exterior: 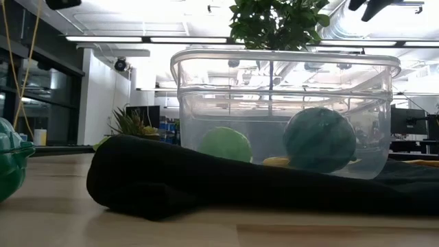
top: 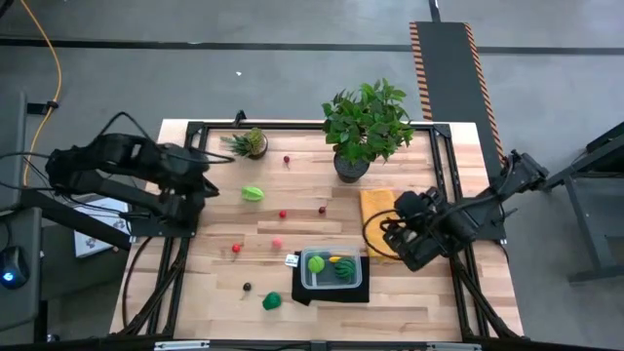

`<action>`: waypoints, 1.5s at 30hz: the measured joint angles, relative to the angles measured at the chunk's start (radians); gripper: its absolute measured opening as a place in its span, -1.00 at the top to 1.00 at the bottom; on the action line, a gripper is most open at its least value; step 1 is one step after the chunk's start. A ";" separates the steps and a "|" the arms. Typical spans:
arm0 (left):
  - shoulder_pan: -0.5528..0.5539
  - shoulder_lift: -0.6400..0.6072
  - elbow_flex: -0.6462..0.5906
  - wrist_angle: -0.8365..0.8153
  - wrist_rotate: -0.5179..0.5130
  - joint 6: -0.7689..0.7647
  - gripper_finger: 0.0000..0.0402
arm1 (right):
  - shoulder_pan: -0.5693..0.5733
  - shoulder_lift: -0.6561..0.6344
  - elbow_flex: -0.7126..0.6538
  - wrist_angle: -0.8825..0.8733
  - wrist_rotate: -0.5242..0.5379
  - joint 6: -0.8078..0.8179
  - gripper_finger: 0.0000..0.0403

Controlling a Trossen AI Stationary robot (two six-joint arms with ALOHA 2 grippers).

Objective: Pick and placing Produce into tupperware
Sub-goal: Put the star fruit into the transparent bin

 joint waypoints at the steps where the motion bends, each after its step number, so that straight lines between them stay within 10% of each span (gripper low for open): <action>1: 0.000 -0.011 0.000 0.000 -0.006 -0.002 0.79 | 0.012 -0.001 -0.001 -0.004 0.014 0.024 -0.40; 18: 0.000 -0.145 -0.375 0.258 0.062 -0.043 0.79 | -0.003 -0.402 -0.633 0.779 -0.178 0.187 -0.40; 30: 0.000 -0.098 -0.488 0.447 -0.010 0.262 0.78 | -0.048 -0.701 -0.834 0.835 -0.187 0.161 -0.40; 45: 0.014 0.128 -0.488 0.502 -0.140 0.354 -0.21 | -0.050 -0.740 -0.841 0.939 -0.159 0.021 -0.40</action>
